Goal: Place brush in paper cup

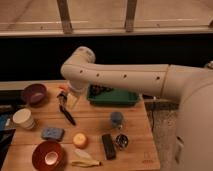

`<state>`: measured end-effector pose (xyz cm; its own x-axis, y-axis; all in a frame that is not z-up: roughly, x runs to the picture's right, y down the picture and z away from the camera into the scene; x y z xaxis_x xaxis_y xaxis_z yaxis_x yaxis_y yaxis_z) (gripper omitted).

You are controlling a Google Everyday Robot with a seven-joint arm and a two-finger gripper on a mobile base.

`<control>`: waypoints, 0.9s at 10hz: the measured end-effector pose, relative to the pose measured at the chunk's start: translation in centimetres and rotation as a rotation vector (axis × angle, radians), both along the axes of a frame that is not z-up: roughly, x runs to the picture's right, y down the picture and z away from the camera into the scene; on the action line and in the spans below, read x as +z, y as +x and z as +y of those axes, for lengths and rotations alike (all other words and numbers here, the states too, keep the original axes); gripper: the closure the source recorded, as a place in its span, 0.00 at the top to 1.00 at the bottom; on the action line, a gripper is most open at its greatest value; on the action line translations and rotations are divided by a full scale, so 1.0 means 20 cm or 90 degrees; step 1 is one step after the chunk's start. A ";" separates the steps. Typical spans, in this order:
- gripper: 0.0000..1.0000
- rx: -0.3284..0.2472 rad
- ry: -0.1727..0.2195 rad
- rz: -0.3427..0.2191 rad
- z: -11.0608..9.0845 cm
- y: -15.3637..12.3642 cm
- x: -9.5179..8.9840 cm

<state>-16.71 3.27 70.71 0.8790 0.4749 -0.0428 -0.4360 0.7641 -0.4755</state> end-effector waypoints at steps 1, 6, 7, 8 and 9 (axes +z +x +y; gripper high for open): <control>0.80 -0.021 0.000 -0.014 0.01 -0.12 0.00; 0.80 -0.146 -0.009 -0.085 0.12 -0.73 0.08; 0.80 -0.172 -0.006 -0.088 0.17 -0.82 0.12; 0.80 -0.171 -0.004 -0.079 0.18 -0.84 0.13; 0.80 -0.165 -0.003 -0.060 0.18 -0.83 0.15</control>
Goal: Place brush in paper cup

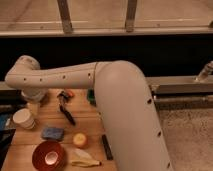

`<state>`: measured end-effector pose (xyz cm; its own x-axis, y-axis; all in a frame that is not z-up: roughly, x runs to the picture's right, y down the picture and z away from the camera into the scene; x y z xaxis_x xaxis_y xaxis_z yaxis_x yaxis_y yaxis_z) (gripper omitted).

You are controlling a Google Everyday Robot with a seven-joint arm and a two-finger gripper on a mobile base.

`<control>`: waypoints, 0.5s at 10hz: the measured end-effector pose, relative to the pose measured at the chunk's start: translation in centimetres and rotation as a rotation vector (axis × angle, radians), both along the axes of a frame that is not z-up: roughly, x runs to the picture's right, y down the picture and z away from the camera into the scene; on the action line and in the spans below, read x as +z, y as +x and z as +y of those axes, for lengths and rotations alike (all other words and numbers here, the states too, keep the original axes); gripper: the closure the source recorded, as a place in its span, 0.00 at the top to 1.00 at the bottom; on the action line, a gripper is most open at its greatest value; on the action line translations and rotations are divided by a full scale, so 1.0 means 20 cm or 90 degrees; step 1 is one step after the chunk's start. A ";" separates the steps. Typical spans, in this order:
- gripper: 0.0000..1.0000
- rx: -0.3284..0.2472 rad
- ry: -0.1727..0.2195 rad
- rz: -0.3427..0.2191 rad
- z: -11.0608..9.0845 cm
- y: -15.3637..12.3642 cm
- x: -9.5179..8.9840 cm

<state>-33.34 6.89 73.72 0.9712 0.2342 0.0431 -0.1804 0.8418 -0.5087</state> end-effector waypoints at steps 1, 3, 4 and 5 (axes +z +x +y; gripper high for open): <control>0.80 0.012 0.002 0.019 -0.01 0.02 0.03; 0.80 0.036 0.001 0.060 -0.07 0.11 0.13; 0.80 0.054 -0.002 0.090 -0.12 0.20 0.22; 0.80 0.070 -0.008 0.116 -0.15 0.27 0.30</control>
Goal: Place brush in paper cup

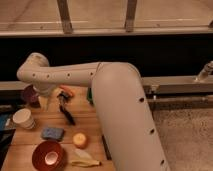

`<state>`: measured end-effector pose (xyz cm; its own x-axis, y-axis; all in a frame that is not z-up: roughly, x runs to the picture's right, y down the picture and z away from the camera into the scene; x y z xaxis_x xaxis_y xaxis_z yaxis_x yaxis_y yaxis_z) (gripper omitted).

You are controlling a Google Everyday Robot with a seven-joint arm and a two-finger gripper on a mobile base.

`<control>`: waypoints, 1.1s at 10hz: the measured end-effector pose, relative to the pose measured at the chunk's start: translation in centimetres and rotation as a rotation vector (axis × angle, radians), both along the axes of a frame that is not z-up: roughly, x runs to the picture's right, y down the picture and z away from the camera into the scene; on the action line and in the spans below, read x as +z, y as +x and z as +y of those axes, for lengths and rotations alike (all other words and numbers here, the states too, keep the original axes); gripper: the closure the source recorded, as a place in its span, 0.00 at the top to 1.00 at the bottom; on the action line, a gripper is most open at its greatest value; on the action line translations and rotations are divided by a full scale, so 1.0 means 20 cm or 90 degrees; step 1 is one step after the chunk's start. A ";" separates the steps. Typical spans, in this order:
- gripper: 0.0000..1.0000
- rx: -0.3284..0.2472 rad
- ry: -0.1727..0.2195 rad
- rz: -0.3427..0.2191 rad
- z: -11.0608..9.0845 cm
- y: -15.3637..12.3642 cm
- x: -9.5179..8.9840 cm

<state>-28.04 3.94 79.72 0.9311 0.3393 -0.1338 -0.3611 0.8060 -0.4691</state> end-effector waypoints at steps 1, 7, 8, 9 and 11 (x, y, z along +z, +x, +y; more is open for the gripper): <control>0.80 0.016 -0.005 0.020 -0.01 0.05 0.06; 0.80 0.075 -0.071 0.055 0.13 0.24 0.22; 0.80 0.075 -0.068 0.057 0.13 0.25 0.22; 0.80 0.069 -0.065 0.056 0.11 0.26 0.21; 0.80 0.045 -0.064 0.046 0.10 0.19 0.21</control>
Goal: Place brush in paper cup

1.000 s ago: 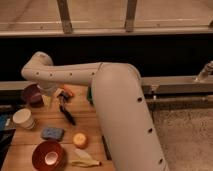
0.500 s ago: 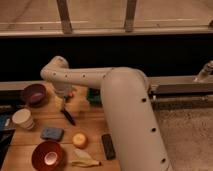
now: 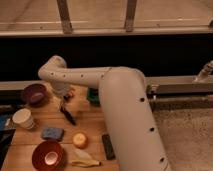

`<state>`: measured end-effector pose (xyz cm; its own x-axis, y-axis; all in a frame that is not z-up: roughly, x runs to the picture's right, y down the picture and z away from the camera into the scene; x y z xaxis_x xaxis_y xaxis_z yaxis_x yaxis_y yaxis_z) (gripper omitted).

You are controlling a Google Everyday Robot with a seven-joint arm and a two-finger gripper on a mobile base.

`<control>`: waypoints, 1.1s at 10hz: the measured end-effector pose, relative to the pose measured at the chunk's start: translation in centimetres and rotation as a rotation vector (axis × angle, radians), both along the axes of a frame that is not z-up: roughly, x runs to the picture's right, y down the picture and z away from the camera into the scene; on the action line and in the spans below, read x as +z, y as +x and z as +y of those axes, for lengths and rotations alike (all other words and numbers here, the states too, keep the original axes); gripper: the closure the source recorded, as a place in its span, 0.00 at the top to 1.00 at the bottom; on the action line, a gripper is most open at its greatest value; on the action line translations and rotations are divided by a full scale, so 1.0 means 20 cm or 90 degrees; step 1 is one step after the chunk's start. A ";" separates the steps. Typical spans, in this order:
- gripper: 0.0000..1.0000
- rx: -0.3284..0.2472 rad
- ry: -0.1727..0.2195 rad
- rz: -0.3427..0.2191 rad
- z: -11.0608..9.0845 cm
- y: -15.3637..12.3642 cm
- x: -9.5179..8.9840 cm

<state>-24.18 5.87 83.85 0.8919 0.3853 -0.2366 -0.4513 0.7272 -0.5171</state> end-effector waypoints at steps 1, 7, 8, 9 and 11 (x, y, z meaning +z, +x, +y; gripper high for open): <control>0.80 -0.009 -0.013 -0.009 0.02 -0.05 0.01; 0.80 -0.032 -0.070 -0.004 0.23 -0.06 0.12; 0.80 -0.016 -0.080 0.000 0.26 -0.03 0.14; 0.80 -0.010 -0.088 0.007 0.29 -0.02 0.16; 0.80 0.000 -0.113 0.027 0.38 0.02 0.22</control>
<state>-23.83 13.47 88.30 0.8794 0.3348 -0.3384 -0.4760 0.6261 -0.6176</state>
